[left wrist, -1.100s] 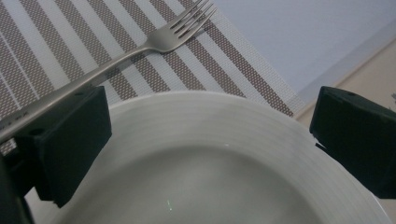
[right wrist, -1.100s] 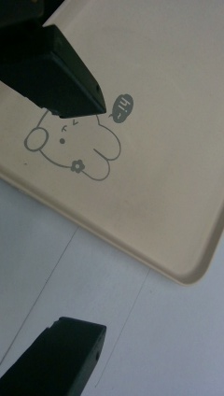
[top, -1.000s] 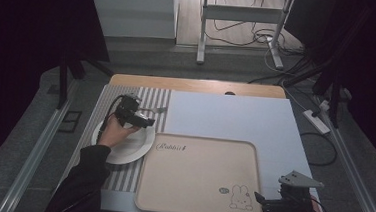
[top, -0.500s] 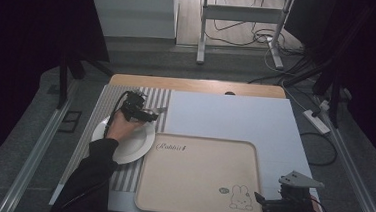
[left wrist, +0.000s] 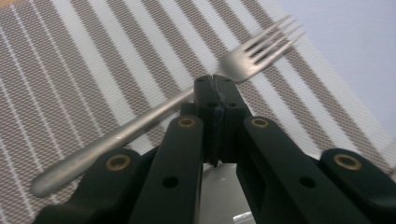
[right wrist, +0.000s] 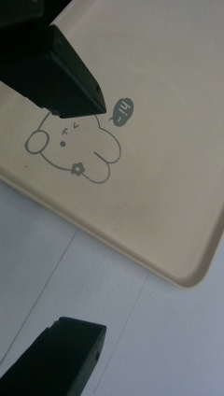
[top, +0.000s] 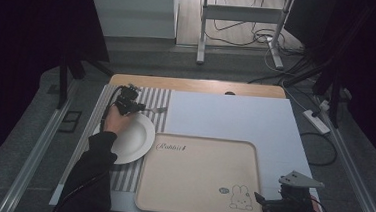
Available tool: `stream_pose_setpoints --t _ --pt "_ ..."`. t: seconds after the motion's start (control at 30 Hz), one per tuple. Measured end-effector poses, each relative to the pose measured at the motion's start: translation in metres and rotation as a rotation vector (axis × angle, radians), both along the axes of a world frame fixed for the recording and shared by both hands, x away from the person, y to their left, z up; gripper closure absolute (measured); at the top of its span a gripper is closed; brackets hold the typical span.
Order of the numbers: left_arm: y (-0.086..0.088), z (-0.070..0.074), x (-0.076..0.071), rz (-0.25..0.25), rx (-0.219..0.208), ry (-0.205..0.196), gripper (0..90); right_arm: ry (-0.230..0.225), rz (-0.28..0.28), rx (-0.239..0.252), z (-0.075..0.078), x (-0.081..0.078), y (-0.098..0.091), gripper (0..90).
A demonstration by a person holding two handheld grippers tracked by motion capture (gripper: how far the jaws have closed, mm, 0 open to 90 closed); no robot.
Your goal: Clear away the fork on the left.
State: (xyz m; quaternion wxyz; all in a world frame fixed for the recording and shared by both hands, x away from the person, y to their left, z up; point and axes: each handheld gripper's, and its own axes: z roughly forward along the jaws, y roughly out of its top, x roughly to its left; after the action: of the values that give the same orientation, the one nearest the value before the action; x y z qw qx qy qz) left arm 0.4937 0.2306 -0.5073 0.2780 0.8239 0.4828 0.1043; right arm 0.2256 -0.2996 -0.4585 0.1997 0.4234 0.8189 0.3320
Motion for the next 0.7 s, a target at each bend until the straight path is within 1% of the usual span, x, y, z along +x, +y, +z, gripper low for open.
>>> stream_pose_setpoints --t 0.03,0.1,0.13,0.2,0.27,0.3,0.33,0.37,0.4,0.43,0.5,0.53,0.57,0.6,0.67,0.7 --pt "0.002 0.000 0.002 0.006 0.011 0.002 88.7 0.001 -0.001 0.001 0.000 0.000 0.000 0.0" --pt "0.004 0.000 0.005 0.012 0.017 0.006 88.7 0.002 0.000 0.001 0.000 0.000 0.000 0.0" --pt "0.009 0.000 0.010 0.025 0.030 0.012 88.7 0.002 0.000 0.002 0.000 0.000 0.000 0.0" --pt "0.011 0.000 0.012 0.035 0.031 0.015 88.7 0.002 0.000 0.001 0.000 0.000 0.000 0.0" --pt "0.016 0.000 0.018 0.051 0.043 0.026 88.7 0.002 0.001 0.002 0.000 0.000 0.000 0.0" --pt "0.018 -0.001 0.022 0.061 0.059 0.040 88.7 0.002 0.001 0.002 0.000 0.000 0.000 0.0" --pt "0.018 -0.001 0.022 0.061 0.059 0.040 88.7 0.002 0.001 0.002 0.000 0.000 0.000 0.0" --pt "0.019 -0.001 0.024 0.068 0.072 0.049 88.7 0.002 0.001 0.002 0.000 0.000 0.000 0.0" --pt "0.022 -0.003 0.028 0.083 0.099 0.069 88.7 0.002 0.001 0.001 0.000 0.000 0.000 0.0" --pt "0.022 -0.003 0.028 0.083 0.099 0.069 88.7 0.002 0.001 0.001 0.000 0.000 0.000 0.0" --pt "0.025 -0.005 0.031 0.096 0.127 0.085 88.7 0.001 0.001 0.001 0.000 0.000 0.000 0.0" --pt "0.030 -0.008 0.032 0.111 0.127 0.096 88.6 0.000 0.002 0.002 0.000 0.000 0.000 0.0" --pt "0.030 -0.008 0.032 0.111 0.127 0.096 88.6 0.000 0.002 0.002 0.000 0.000 0.000 0.0" --pt "0.036 -0.011 0.033 0.119 0.133 0.109 88.6 0.000 0.002 0.002 0.000 0.000 -0.001 0.0" --pt "0.038 -0.012 0.032 0.121 0.132 0.111 88.6 0.000 0.002 0.002 0.000 0.000 -0.001 0.0" --pt "0.040 -0.012 0.031 0.124 0.116 0.114 88.6 0.000 0.002 0.001 0.000 0.000 -0.001 0.0"
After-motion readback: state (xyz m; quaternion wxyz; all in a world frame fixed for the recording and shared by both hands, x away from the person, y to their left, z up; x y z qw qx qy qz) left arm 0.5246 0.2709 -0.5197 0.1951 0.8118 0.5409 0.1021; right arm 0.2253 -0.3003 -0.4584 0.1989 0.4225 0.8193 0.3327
